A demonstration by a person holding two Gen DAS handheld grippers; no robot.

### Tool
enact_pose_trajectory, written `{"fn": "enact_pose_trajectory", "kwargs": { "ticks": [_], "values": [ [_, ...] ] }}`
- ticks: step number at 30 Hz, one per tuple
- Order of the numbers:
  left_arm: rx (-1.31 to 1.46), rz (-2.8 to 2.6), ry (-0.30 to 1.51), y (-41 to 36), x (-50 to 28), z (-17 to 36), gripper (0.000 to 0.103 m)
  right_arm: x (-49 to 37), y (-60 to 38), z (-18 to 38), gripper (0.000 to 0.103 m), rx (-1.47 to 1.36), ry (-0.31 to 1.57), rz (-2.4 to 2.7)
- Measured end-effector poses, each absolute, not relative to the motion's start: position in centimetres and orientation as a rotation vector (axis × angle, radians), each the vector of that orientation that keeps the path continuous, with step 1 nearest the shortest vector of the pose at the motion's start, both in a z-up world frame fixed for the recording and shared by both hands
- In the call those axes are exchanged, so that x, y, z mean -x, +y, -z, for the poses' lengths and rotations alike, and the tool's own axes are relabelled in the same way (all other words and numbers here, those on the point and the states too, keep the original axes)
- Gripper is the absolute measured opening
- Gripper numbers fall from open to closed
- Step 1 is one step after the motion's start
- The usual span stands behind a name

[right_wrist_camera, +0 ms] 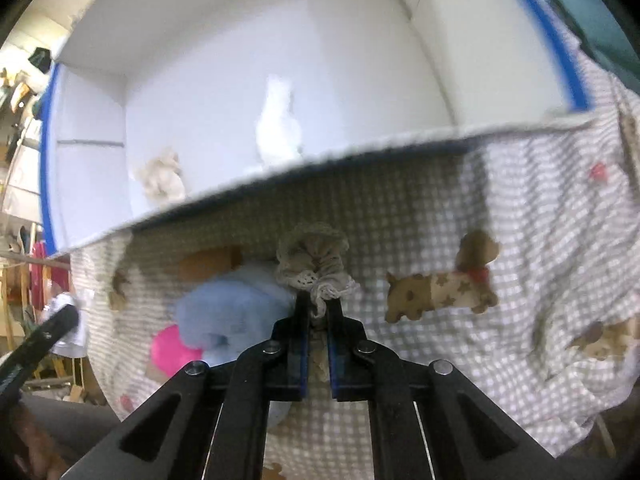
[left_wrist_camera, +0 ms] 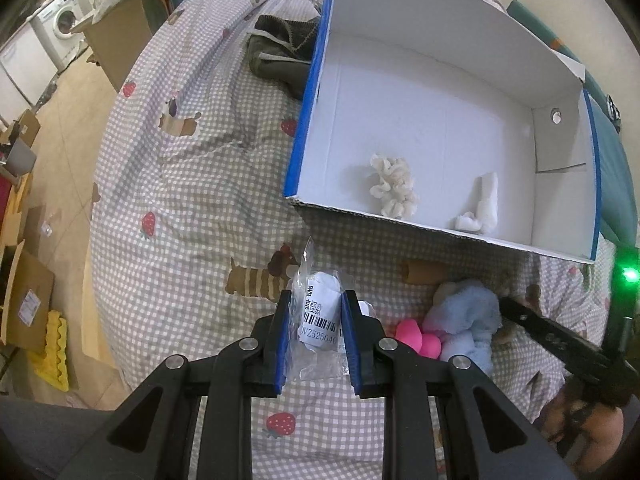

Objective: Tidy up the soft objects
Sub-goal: 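Grasp the clear plastic bag with the left tool while the right tool grasps the beige lace scrunchie, then carry the plastic bag and lace scrunchie with both tools into the box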

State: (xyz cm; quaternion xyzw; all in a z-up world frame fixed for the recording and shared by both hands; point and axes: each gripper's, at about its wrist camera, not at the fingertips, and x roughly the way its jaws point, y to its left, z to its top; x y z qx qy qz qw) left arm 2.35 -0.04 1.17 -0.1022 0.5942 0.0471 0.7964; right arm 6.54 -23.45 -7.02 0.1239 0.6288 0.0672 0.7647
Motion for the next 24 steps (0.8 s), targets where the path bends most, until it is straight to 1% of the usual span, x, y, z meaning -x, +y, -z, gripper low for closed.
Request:
{"fn": "enact_pose_trajectory", "kwargs": {
  "ticks": [5, 15, 21, 24],
  "values": [
    [0.230, -0.115, 1.263, 0.6, -2.0, -1.7, 0.021, -5.2, -24.8, 3.9, 0.009, -0.283, 1.285, -0.127],
    [0.185, -0.148, 1.229, 1.0, -1.0, -3.2, 0.021, -2.9, -25.4, -2.2, 0.009, -0.277, 1.200, -0.238],
    [0.168, -0.164, 1.204, 0.7, -1.2, -3.7, 0.021, -2.8, -25.1, -3.3, 0.009, -0.289, 1.154, -0.291],
    [0.158, -0.167, 1.159, 0.6, -1.1, -4.9, 0.021, -2.9, -24.1, -3.9, 0.009, -0.277, 1.103, -0.324]
  ]
}}
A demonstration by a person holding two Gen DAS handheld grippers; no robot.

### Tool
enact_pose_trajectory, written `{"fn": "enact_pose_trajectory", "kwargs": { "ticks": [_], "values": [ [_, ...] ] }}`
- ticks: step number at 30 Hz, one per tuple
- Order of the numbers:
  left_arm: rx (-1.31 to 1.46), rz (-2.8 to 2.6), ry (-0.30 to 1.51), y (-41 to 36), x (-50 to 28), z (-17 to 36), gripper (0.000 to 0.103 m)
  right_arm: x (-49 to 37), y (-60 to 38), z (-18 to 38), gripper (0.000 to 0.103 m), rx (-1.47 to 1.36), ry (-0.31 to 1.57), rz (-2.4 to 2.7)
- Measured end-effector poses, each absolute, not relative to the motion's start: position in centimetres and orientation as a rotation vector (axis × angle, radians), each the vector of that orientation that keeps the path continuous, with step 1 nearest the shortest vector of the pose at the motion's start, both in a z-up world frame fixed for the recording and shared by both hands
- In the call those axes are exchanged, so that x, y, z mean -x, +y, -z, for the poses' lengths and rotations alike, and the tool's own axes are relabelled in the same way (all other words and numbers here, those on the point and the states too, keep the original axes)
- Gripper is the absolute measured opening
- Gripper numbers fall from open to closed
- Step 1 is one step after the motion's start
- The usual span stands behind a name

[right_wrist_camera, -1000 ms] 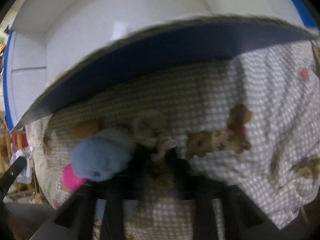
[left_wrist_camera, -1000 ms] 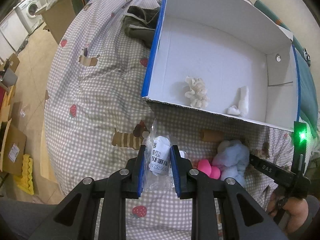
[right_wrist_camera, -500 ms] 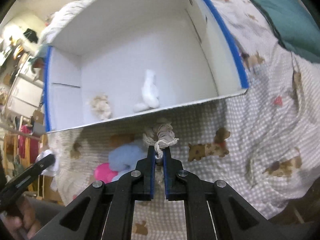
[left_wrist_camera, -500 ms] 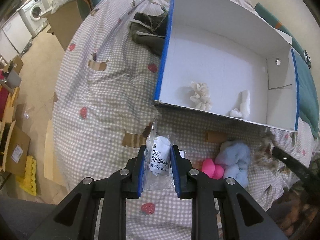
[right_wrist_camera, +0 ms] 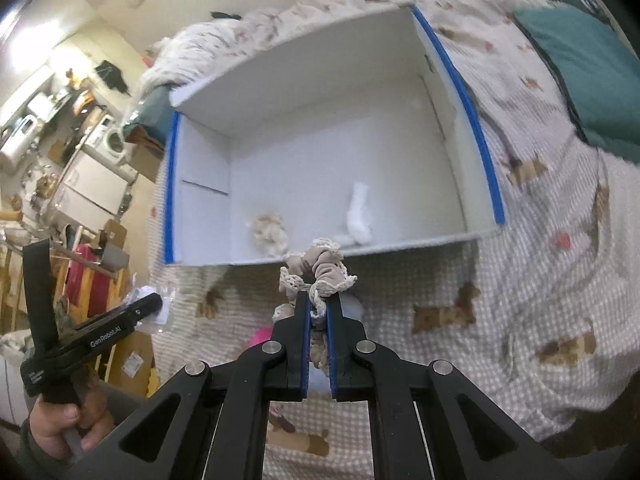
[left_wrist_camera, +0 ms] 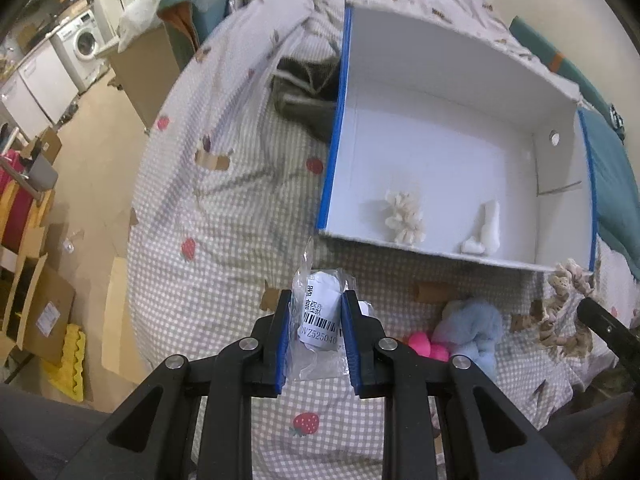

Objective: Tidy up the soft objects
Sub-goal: 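Carry the plastic bag and lace scrunchie with both tools into the box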

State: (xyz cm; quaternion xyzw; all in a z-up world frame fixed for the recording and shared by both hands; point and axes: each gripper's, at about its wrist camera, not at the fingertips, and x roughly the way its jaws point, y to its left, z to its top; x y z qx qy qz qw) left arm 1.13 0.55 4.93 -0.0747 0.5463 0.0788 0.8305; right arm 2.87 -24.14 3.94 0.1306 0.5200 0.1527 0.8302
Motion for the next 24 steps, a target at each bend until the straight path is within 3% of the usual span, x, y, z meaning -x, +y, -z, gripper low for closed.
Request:
{"fn": "enact_pose_trajectory", "kwargs": {
  "ticks": [13, 24],
  "values": [
    [0.001, -0.103, 1.018, -2.6, -8.2, -11.5, 0.021, -9.9, -21.8, -7.3, 0.009, -0.275, 0.950, -0.368],
    [-0.027, -0.144, 1.063, -3.6, -13.7, -5.7, 0.021, -14.8, -22.3, -2.5, 0.009, -0.295, 1.019, -0.298]
  ]
}}
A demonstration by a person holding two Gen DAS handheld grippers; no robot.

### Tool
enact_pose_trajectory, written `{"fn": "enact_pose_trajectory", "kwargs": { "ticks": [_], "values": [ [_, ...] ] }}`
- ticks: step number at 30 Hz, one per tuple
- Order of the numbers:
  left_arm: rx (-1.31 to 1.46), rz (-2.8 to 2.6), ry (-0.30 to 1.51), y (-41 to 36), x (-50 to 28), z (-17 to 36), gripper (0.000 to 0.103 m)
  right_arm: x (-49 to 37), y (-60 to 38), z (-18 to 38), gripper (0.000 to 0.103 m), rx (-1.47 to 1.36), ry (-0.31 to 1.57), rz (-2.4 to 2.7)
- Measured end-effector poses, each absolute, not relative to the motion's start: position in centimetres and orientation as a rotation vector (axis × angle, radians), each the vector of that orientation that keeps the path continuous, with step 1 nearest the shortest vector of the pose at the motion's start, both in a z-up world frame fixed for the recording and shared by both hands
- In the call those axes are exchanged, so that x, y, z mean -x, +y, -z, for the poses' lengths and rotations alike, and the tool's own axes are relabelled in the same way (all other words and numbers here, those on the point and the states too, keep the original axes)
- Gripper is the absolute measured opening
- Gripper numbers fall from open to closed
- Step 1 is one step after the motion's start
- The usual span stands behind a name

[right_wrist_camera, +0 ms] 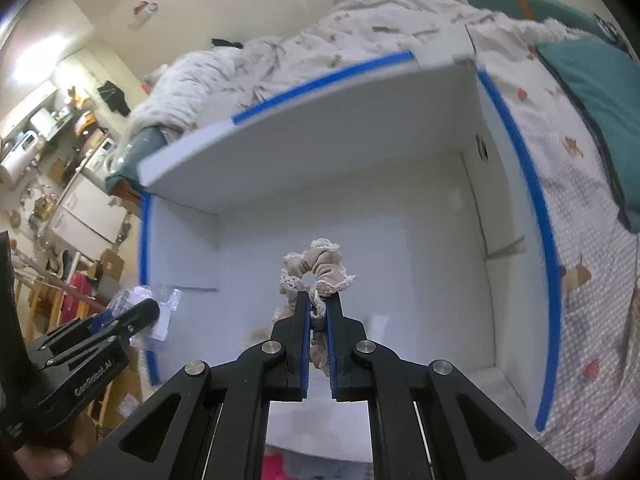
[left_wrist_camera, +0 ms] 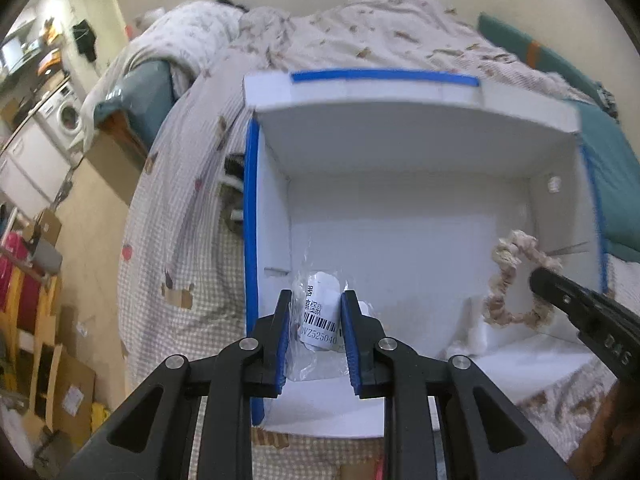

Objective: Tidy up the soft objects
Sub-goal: 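Carry the plastic bag and lace scrunchie with both tools into the box, then open both tools to release the bag and scrunchie inside the box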

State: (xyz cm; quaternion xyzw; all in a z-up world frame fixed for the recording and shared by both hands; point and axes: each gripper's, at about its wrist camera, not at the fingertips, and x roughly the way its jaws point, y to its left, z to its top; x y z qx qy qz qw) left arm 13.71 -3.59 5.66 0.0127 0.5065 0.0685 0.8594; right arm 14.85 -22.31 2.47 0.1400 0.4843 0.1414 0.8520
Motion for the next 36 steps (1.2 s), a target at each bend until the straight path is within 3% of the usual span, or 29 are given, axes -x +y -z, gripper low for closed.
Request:
{"fn": "enact_pose_trajectory", "kwargs": {
  "ticks": [17, 36],
  "values": [
    [-0.042, -0.095, 1.117, -4.7, -14.3, -1.0, 0.021, -15.8, -21.2, 2.1, 0.009, -0.248, 1.147, -0.264],
    [-0.036, -0.128, 1.107, -4.1, -14.4, -0.8, 0.021, -15.9, -21.4, 2.7, 0.009, -0.230, 1.164, -0.226]
  ]
}}
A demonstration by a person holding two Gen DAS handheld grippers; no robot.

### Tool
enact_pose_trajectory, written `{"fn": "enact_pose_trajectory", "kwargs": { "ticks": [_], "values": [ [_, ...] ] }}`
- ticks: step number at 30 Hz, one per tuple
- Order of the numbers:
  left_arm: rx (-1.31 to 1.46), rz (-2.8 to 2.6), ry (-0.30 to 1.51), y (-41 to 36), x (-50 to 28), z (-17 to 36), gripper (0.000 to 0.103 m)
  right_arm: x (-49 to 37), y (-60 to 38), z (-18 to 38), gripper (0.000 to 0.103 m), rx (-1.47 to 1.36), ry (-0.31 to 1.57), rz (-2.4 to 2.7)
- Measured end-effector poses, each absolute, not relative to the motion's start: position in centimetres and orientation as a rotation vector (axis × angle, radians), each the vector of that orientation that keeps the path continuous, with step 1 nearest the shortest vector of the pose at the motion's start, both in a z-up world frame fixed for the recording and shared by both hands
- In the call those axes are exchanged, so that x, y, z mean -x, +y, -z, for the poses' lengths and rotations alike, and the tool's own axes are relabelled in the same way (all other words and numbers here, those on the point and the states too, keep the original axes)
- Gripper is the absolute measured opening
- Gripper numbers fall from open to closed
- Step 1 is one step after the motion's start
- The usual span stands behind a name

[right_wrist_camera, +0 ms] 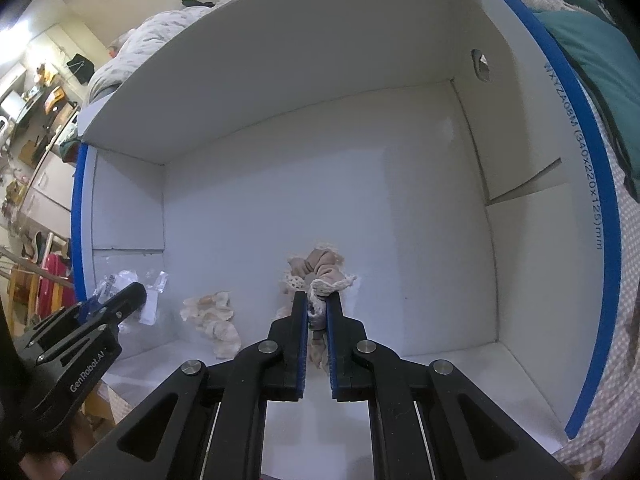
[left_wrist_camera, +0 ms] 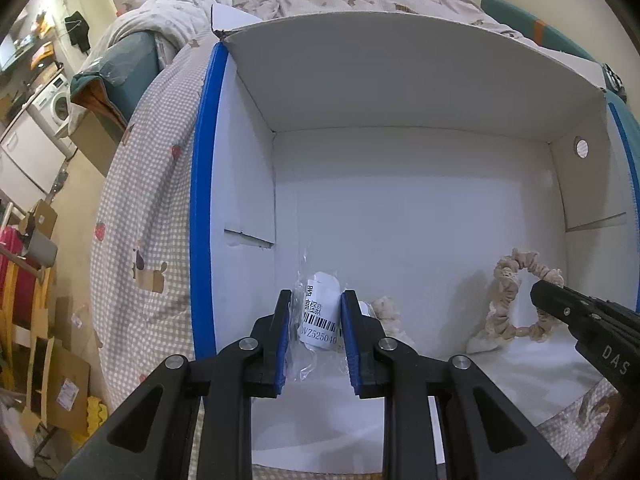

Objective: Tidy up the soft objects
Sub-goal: 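Open both tools to release the bag and scrunchie inside the box, then withdraw both tools from the box toward the pink ball and blue fluffy item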

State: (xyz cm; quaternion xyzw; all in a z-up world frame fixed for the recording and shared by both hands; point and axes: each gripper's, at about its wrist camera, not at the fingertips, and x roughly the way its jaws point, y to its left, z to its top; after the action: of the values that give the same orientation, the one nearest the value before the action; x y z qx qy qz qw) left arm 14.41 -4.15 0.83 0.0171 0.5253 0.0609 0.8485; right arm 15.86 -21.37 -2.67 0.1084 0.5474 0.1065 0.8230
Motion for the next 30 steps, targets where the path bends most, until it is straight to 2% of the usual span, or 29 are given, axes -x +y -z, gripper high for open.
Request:
{"fn": "enact_pose_trajectory", "kwargs": {
  "ticks": [13, 15, 18, 19, 20, 30],
  "values": [
    [-0.038, -0.106, 1.095, -4.6, -14.2, -1.4, 0.023, -15.7, -21.4, 2.2, 0.013, -0.231, 1.145, -0.219],
    [-0.039, -0.103, 1.096, -4.6, -14.2, -1.4, 0.026, -15.7, -21.5, 2.1, 0.018, -0.234, 1.140, -0.219],
    [-0.029, -0.101, 1.102, -4.7, -14.2, -1.5, 0.048, -15.7, -21.7, 2.1, 0.042, -0.255, 1.135, -0.214],
    [-0.027, -0.106, 1.101, -4.6, -14.2, -1.5, 0.059, -15.7, -21.8, 2.0, 0.065, -0.262, 1.129, -0.209],
    [-0.023, -0.116, 1.097, -4.5, -14.1, -1.7, 0.064, -15.7, -21.9, 1.9, 0.077, -0.270, 1.117, -0.200],
    [-0.024, -0.116, 1.095, -4.5, -14.1, -1.8, 0.065, -15.7, -22.1, 1.4, 0.077, -0.268, 1.104, -0.200]
  ]
}}
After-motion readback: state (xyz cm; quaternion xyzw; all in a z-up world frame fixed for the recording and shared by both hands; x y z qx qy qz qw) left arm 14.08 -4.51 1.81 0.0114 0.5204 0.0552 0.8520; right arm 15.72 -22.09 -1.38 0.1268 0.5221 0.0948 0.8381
